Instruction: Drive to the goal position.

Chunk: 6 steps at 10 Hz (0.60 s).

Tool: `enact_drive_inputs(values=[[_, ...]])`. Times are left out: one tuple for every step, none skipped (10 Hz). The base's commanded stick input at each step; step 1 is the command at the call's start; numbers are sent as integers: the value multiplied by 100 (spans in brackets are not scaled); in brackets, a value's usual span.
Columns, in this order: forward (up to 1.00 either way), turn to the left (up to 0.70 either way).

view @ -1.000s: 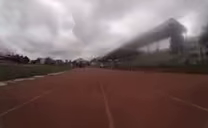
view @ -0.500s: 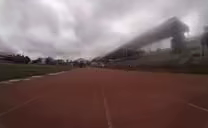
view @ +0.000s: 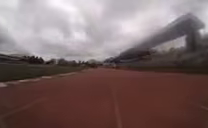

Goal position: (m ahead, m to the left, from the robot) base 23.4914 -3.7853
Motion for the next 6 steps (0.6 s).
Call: enact_drive_inputs(values=[[70,28],[70,11],[70,0],[70,0],[70,0],[70,0]])
